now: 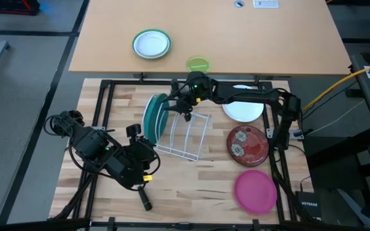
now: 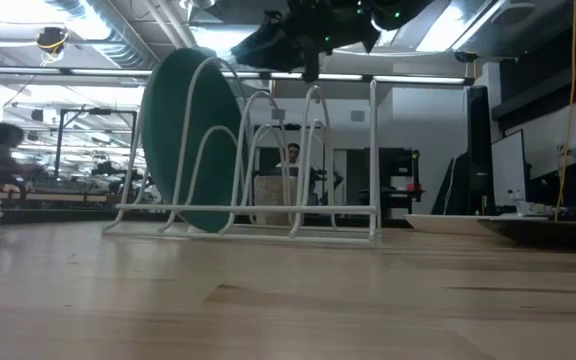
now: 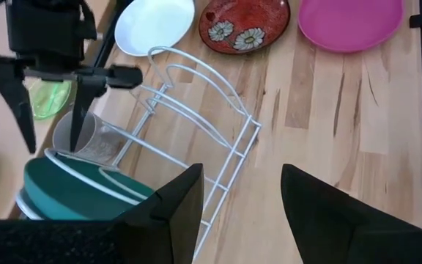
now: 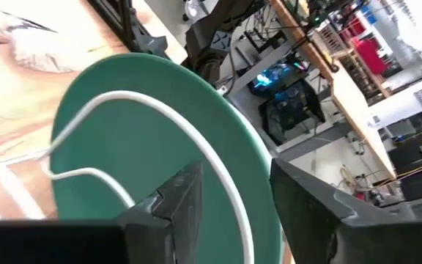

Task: Sort dishes
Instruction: Put the white plate into the dish rack

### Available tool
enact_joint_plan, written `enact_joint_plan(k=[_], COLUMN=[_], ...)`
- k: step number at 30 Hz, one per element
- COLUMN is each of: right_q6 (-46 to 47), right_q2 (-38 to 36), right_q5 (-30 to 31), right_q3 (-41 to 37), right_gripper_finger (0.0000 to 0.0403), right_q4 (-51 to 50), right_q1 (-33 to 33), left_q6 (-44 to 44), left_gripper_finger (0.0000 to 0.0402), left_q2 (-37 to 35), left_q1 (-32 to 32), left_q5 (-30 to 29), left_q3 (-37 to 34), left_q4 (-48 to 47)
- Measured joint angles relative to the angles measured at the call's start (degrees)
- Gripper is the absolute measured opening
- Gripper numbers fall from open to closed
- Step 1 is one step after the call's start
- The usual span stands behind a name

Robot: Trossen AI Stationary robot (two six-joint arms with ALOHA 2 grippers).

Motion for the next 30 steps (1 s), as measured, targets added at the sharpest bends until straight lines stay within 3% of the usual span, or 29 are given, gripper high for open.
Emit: enact_joint_plan(k=[11, 19, 23, 30], right_q6=[-0.01, 1.74, 10.23, 31.93], right_q2=[-12.68, -25.63, -30.61, -33.53], right_q5=[3.61, 28.04, 33.93, 33.38], right_q3=[0.01, 0.03, 0.07, -0.77], right_gripper_finger=[0.0166, 0.0166, 0.0166, 0.0166], right_q4=[-17.75, -38.17, -50.6, -76.08], right_q1=[0.0, -0.03, -0.11, 0.02], left_q6=[-0.02, -0.69, 2.23, 3.98], left_gripper_finger=[0.0171, 0.0171, 0.0171, 0.0171], left_q2=[0.32, 4.09, 7.42, 12.94], left_q1=[0.14, 2.4, 4.97, 8.52], left_q5=[-5.84, -12.64, -12.86, -12.84], left_q3=[0.0, 0.0, 0.0, 0.0], left_q4=[0.14, 2.05, 4.69, 5.59])
